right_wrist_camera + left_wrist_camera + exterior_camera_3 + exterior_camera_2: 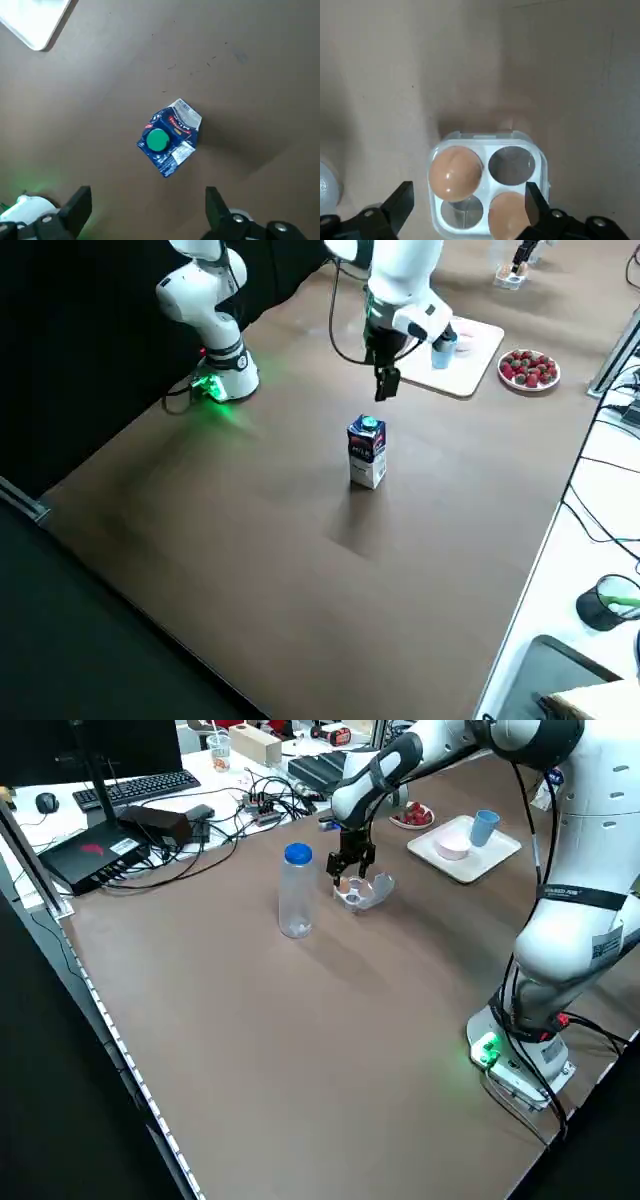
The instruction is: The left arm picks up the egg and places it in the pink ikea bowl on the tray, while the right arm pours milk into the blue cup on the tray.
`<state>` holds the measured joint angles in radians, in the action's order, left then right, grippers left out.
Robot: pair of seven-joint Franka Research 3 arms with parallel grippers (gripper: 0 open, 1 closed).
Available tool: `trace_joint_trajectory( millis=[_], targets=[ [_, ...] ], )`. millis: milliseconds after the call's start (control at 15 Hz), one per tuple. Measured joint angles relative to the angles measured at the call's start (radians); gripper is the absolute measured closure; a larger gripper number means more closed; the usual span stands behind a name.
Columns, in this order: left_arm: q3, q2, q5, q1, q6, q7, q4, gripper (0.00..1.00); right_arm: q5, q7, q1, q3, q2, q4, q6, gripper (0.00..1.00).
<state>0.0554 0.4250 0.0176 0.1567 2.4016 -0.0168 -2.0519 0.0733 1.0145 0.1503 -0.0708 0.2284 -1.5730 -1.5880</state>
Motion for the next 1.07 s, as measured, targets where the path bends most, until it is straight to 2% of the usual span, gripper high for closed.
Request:
trace_joint_trajectory(
  millis=[67, 200, 267, 400, 667, 867, 933, 1000, 1067],
  targets=[
    [0.0, 0.002, 0.0, 0.0, 0.005, 0.0, 0.0, 0.02, 0.009, 0.039, 0.012, 0.0, 0.008, 0.007, 0.0, 0.0],
    [0.0, 0.01, 0.0, 0.0, 0.014, 0.0, 0.0, 0.14, 0.044, 0.126, 0.037, 0.0, 0.021, 0.016, 0.0, 0.0],
    [0.0, 0.014, 0.0, 0.0, 0.016, 0.0, 0.0, 0.14, 0.062, 0.177, 0.053, -0.001, 0.028, 0.019, -0.003, 0.0],
    [0.0, 0.018, 0.0, 0.0, 0.021, 0.0, 0.001, 0.23, 0.094, 0.299, 0.094, -0.002, 0.042, 0.023, -0.015, 0.0],
    [0.001, 0.022, 0.0, -0.001, 0.023, 0.0, 0.004, 0.27, 0.21, 0.53, 0.205, -0.003, 0.083, 0.025, -0.015, 0.0],
    [0.001, 0.023, 0.0, -0.001, 0.023, 0.0, 0.005, 0.32, 0.301, 0.714, 0.267, -0.003, 0.15, 0.025, -0.014, 0.0],
    [0.001, 0.023, 0.0, -0.001, 0.023, 0.0, 0.005, 0.36, 0.37, 0.83, 0.3, -0.003, 0.21, 0.025, -0.014, 0.0],
    [0.001, 0.023, 0.0, -0.001, 0.023, 0.0, 0.005, 0.36, 0.401, 0.884, 0.316, -0.003, 0.24, 0.026, -0.016, 0.0],
    [0.001, 0.023, 0.0, -0.001, 0.023, 0.0, 0.006, 0.41, 0.427, 0.944, 0.33, -0.003, 0.268, 0.029, -0.018, 0.0]
  ],
)
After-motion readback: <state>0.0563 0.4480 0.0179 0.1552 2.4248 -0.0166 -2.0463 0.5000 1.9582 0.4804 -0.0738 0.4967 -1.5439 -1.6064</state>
